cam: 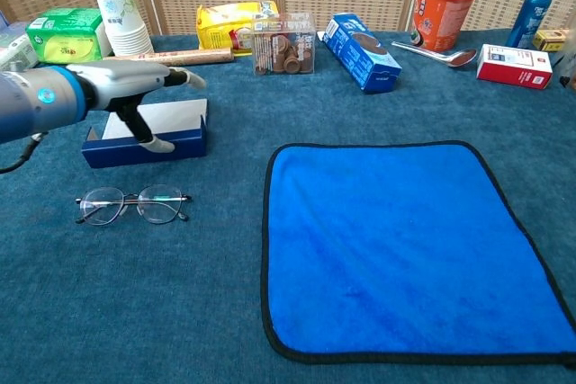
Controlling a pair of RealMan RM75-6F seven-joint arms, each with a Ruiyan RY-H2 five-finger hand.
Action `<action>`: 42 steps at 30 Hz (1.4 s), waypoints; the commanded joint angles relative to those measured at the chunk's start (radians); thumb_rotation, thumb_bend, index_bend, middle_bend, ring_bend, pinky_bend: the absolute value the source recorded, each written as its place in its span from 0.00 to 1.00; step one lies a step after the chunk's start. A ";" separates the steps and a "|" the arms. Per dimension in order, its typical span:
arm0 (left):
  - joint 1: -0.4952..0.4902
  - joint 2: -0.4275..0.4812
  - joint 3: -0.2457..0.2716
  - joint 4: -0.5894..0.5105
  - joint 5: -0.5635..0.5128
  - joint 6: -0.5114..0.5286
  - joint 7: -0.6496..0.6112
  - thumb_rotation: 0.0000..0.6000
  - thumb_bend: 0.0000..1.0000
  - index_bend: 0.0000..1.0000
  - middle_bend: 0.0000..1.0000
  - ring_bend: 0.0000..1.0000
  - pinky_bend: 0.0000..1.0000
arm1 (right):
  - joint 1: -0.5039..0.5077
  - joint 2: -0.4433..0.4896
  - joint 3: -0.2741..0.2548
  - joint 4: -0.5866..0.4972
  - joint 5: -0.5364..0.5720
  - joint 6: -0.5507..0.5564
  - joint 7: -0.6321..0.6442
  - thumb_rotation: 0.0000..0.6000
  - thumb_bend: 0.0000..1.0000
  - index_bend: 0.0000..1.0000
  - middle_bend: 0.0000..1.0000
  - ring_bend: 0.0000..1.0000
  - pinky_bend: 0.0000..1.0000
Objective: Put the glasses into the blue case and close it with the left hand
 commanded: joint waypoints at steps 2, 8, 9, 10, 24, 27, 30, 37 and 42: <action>-0.037 -0.057 -0.029 0.064 -0.053 -0.010 -0.005 0.92 0.24 0.02 0.01 0.00 0.04 | -0.008 -0.002 0.001 0.007 0.006 0.005 0.013 0.66 0.34 0.14 0.13 0.00 0.04; -0.075 -0.100 -0.056 0.140 -0.107 -0.034 -0.021 0.92 0.24 0.02 0.01 0.00 0.04 | -0.020 0.001 0.002 0.012 0.005 0.018 0.025 0.67 0.34 0.14 0.14 0.00 0.04; -0.080 -0.105 -0.059 0.150 -0.107 -0.031 -0.022 0.92 0.24 0.02 0.01 0.00 0.04 | -0.021 0.001 0.002 0.012 0.006 0.019 0.027 0.67 0.34 0.14 0.14 0.00 0.04; -0.083 -0.109 -0.062 0.158 -0.108 -0.030 -0.024 0.92 0.24 0.02 0.01 0.00 0.04 | -0.022 0.001 0.002 0.013 0.006 0.020 0.029 0.67 0.34 0.14 0.14 0.00 0.04; -0.096 -0.104 -0.111 0.271 -0.141 -0.014 -0.073 0.92 0.24 0.02 0.01 0.00 0.04 | -0.029 -0.001 -0.001 0.001 -0.010 0.025 0.025 0.66 0.34 0.14 0.14 0.00 0.04; -0.069 -0.065 -0.104 0.228 -0.122 0.005 -0.092 0.92 0.24 0.02 0.01 0.00 0.04 | -0.030 0.001 -0.002 -0.007 -0.017 0.027 0.020 0.67 0.34 0.14 0.14 0.00 0.04; -0.039 -0.025 -0.088 0.182 -0.097 0.025 -0.107 0.92 0.24 0.02 0.01 0.00 0.04 | -0.030 0.000 -0.004 -0.010 -0.022 0.026 0.017 0.66 0.34 0.14 0.14 0.00 0.04; 0.023 0.072 -0.047 0.071 -0.048 0.051 -0.133 0.92 0.24 0.02 0.01 0.00 0.03 | -0.026 -0.006 -0.004 -0.013 -0.032 0.023 0.012 0.67 0.34 0.14 0.14 0.00 0.04; 0.073 0.123 0.004 0.015 0.008 0.105 -0.121 0.92 0.24 0.02 0.00 0.00 0.03 | -0.026 -0.005 -0.005 -0.015 -0.036 0.022 0.017 0.66 0.34 0.14 0.14 0.00 0.04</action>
